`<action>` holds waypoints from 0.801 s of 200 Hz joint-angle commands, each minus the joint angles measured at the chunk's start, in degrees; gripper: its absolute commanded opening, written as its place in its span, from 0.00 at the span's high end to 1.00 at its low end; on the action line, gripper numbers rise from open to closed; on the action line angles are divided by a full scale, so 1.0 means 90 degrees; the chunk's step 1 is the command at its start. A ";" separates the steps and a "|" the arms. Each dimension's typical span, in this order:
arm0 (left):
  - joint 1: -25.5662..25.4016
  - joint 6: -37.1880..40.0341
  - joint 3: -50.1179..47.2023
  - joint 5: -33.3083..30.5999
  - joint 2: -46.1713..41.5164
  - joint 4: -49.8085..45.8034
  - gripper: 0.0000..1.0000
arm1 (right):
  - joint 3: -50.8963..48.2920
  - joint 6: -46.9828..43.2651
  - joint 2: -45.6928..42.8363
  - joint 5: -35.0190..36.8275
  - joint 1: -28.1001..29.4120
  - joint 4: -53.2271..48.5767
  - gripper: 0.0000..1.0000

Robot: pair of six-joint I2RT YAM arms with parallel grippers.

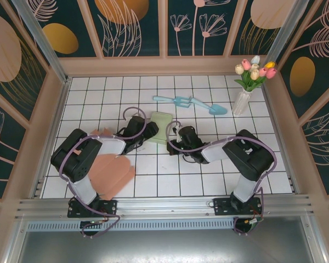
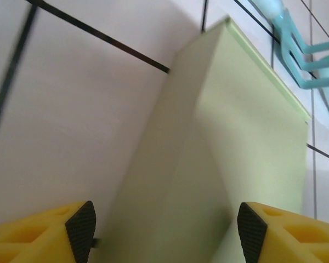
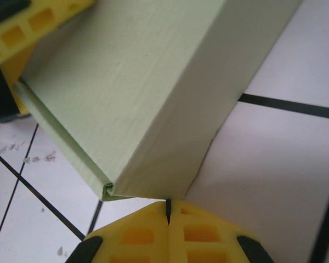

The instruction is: Fold the paper box

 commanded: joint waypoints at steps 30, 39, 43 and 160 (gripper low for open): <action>-0.0377 -0.0423 0.0102 0.0277 0.0153 0.0529 0.29 | 0.0309 0.0271 0.0241 0.0023 0.0106 0.0806 0.99; -0.0386 -0.0434 0.0196 0.0305 0.0179 0.0459 0.29 | 0.0378 0.0317 0.0303 -0.0022 0.0121 0.0940 0.99; -0.0365 -0.0416 0.0257 0.0226 0.0181 0.0362 0.29 | 0.0415 0.0330 0.0326 -0.0025 0.0140 0.0963 0.99; -0.0687 -0.0933 -0.1179 -0.0885 -0.1313 0.0491 0.30 | 0.1191 -0.1885 -0.1121 0.1831 -0.0879 -0.1772 0.60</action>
